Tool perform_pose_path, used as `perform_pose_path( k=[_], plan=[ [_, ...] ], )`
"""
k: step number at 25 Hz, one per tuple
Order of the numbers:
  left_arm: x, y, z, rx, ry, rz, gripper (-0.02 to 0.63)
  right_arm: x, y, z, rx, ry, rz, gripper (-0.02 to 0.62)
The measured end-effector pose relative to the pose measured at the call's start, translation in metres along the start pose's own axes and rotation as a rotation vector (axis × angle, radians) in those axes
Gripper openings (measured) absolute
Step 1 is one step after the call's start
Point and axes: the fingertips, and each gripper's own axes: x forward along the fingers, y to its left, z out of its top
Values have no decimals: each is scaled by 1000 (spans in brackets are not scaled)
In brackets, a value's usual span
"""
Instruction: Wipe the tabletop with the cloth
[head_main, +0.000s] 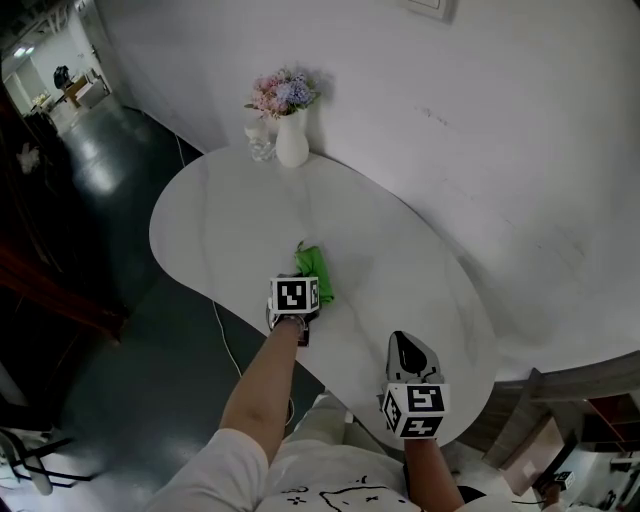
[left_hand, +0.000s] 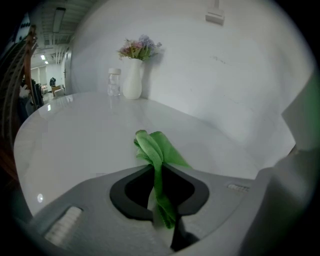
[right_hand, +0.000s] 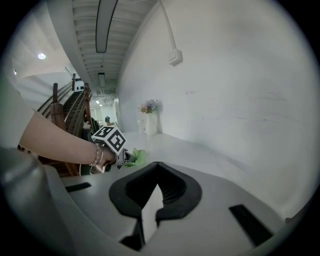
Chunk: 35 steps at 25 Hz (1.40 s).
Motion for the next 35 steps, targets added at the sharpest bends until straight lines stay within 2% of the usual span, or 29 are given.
perform_pose_path(
  k=[6, 12, 21, 27, 31, 35],
  plan=[
    [-27, 21, -25, -41, -12, 31, 58, -12, 11, 3, 23, -34, 13, -2],
    [-55, 45, -50, -131, -27, 29, 60, -22, 28, 10, 19, -70, 29, -2],
    [-83, 66, -75, -145, -53, 22, 60, -29, 49, 12, -9, -86, 45, -2],
    [-94, 82, -84, -181, -63, -54, 60, -10, 56, 18, -7, -79, 43, -2],
    [-99, 88, -88, -240, 3, -128, 58, 9, 66, 34, -21, -95, 33, -2],
    [-103, 84, -69, -187, 52, -189, 58, 30, 66, 43, -7, -88, -7, -2]
  ],
)
